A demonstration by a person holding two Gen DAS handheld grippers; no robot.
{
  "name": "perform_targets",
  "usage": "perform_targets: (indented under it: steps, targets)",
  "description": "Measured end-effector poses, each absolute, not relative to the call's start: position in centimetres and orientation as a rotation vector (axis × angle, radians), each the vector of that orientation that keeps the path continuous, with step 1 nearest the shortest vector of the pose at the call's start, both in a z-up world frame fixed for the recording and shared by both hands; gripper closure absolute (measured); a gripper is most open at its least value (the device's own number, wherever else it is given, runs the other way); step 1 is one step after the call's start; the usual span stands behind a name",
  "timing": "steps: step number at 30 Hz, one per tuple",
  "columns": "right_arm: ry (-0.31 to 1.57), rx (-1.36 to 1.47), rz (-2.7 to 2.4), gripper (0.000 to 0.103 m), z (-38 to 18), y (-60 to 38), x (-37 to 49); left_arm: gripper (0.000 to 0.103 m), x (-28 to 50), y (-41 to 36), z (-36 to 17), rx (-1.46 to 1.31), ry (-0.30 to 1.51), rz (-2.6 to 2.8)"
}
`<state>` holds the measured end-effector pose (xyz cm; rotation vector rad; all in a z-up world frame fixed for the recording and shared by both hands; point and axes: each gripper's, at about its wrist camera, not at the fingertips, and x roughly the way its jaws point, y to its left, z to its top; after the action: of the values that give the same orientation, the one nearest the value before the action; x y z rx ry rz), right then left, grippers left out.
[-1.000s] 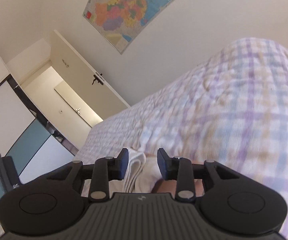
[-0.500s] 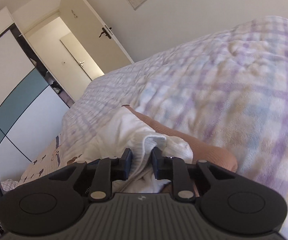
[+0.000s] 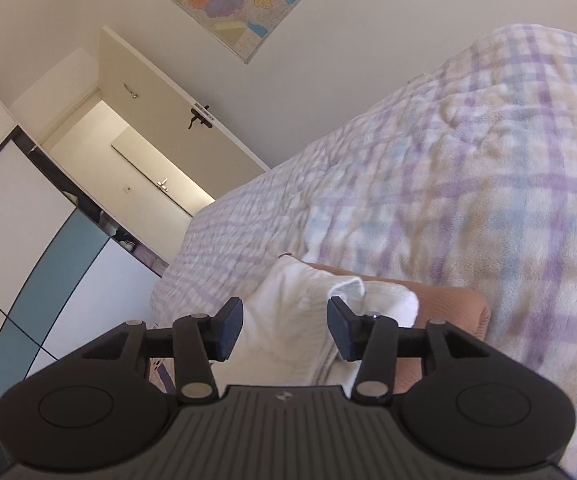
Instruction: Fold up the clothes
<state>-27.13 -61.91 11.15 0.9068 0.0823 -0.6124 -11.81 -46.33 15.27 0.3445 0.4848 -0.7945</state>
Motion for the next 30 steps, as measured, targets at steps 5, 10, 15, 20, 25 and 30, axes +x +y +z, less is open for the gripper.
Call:
perform_targets:
  steps: [5, 10, 15, 20, 25, 30]
  targets:
    - [0.123, 0.871, -0.542, 0.048, 12.1, -58.7, -24.5, 0.04, -11.8, -38.9, 17.5, 0.362, 0.432, -0.659]
    - [0.161, 0.823, -0.483, 0.047, 13.0, -54.2, -21.8, 0.035, -11.7, -29.5, 20.2, 0.31, 0.41, -0.526]
    - [0.251, 0.726, -0.315, 0.047, 13.4, -47.1, -18.3, 0.03, -12.6, -21.0, 22.5, 0.273, 0.364, -0.399]
    - [0.372, 0.597, -0.163, 0.046, 12.9, -39.0, -14.5, 0.027, -12.9, -14.0, 22.6, 0.21, 0.371, -0.324]
    - [0.496, 0.463, -0.022, 0.044, 11.8, -30.6, -12.0, 0.019, -12.7, -7.6, 18.8, 0.191, 0.393, -0.233]
    - [0.604, 0.298, 0.118, 0.04, 10.8, -22.3, -11.7, 0.02, -10.9, -0.4, 11.8, 0.084, 0.523, -0.117]
